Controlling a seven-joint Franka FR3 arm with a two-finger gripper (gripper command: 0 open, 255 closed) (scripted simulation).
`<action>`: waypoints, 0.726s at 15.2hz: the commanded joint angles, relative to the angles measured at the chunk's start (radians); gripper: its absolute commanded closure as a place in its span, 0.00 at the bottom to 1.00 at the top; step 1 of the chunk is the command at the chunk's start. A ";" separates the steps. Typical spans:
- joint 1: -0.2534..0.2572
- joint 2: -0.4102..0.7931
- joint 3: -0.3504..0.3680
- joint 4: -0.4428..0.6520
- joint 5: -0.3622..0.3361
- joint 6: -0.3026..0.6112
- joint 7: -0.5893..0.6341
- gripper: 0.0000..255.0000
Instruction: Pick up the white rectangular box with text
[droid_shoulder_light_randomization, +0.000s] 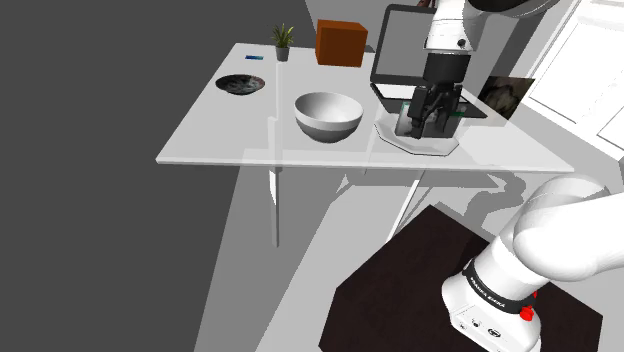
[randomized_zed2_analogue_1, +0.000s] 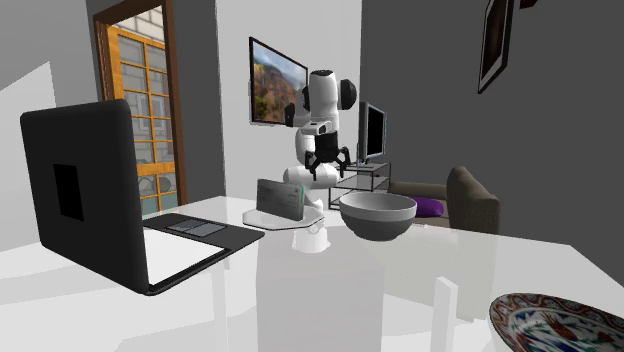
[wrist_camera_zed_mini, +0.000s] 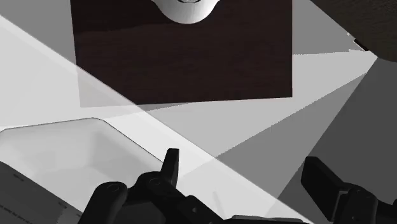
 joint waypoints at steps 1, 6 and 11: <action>0.000 0.000 0.000 0.000 0.000 0.000 0.000 0.00; 0.041 -0.008 -0.125 0.003 -0.172 0.060 -0.366 0.00; 0.099 0.032 -0.257 0.044 -0.305 0.163 -0.725 0.00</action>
